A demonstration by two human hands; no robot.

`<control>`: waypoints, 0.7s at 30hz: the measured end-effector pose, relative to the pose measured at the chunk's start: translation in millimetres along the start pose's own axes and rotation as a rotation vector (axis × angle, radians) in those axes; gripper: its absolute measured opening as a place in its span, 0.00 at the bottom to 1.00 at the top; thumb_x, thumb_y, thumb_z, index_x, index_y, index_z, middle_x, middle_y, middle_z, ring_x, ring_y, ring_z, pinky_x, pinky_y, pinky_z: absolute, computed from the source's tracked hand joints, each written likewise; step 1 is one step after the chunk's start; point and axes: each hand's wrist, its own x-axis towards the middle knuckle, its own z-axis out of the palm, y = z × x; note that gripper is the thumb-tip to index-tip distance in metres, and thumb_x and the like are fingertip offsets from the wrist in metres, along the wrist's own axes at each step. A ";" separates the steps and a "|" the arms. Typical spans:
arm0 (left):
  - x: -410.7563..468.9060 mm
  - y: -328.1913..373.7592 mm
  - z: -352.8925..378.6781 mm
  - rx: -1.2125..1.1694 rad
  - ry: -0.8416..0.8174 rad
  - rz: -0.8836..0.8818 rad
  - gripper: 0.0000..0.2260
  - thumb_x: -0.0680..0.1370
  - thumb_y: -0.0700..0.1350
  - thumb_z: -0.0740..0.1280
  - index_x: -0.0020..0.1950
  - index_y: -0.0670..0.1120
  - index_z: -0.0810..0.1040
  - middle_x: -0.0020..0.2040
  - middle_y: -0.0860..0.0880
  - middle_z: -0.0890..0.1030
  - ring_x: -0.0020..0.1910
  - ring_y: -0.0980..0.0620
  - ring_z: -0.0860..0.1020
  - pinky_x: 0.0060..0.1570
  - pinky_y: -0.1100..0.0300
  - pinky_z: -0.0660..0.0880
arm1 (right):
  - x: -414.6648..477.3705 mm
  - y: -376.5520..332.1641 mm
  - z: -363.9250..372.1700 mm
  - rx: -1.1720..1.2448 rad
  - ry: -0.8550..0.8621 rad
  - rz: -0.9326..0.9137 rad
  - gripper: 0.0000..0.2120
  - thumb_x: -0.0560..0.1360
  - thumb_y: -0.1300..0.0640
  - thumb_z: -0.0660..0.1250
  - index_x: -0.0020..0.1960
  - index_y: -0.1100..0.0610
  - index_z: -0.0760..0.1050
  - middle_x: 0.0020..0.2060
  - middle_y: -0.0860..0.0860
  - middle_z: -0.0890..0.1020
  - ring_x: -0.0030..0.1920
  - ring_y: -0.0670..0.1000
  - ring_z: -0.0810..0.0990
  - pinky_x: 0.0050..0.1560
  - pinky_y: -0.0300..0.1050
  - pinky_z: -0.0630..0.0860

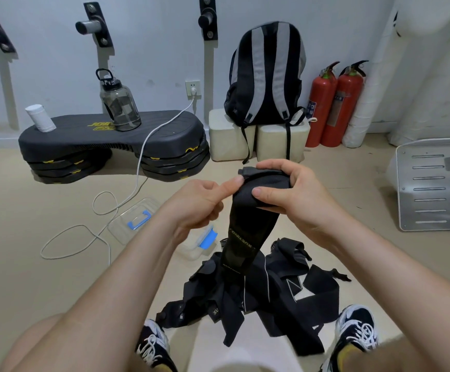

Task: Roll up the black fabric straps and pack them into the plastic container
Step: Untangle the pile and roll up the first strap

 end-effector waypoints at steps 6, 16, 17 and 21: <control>-2.5 6.4 1.4 -0.268 0.047 0.023 0.16 0.79 0.61 0.63 0.55 0.49 0.75 0.40 0.46 0.82 0.35 0.51 0.81 0.39 0.57 0.79 | -5.2 -3.0 4.6 -0.226 -0.074 -0.054 0.20 0.72 0.71 0.73 0.58 0.54 0.77 0.53 0.55 0.83 0.50 0.51 0.84 0.52 0.45 0.82; 4.2 -3.8 19.3 -0.594 -0.087 -0.121 0.10 0.77 0.47 0.70 0.56 0.47 0.75 0.42 0.45 0.79 0.35 0.49 0.81 0.34 0.59 0.79 | -20.8 -3.3 15.8 -0.754 -0.348 -0.138 0.21 0.69 0.65 0.71 0.58 0.48 0.78 0.48 0.43 0.81 0.48 0.43 0.79 0.54 0.43 0.76; 5.3 -4.5 19.6 -0.643 -0.044 -0.121 0.16 0.76 0.45 0.72 0.62 0.48 0.73 0.46 0.45 0.80 0.35 0.50 0.82 0.33 0.59 0.80 | -23.0 -3.2 17.8 -0.813 -0.383 -0.162 0.21 0.69 0.64 0.71 0.59 0.48 0.77 0.47 0.40 0.80 0.47 0.40 0.77 0.53 0.38 0.74; 11.8 -4.6 14.8 -0.772 0.092 -0.057 0.28 0.74 0.35 0.72 0.72 0.51 0.70 0.48 0.43 0.83 0.37 0.48 0.84 0.35 0.54 0.81 | -29.7 -5.7 22.0 -0.945 -0.486 -0.170 0.21 0.71 0.63 0.70 0.61 0.47 0.76 0.43 0.36 0.77 0.43 0.34 0.75 0.46 0.28 0.69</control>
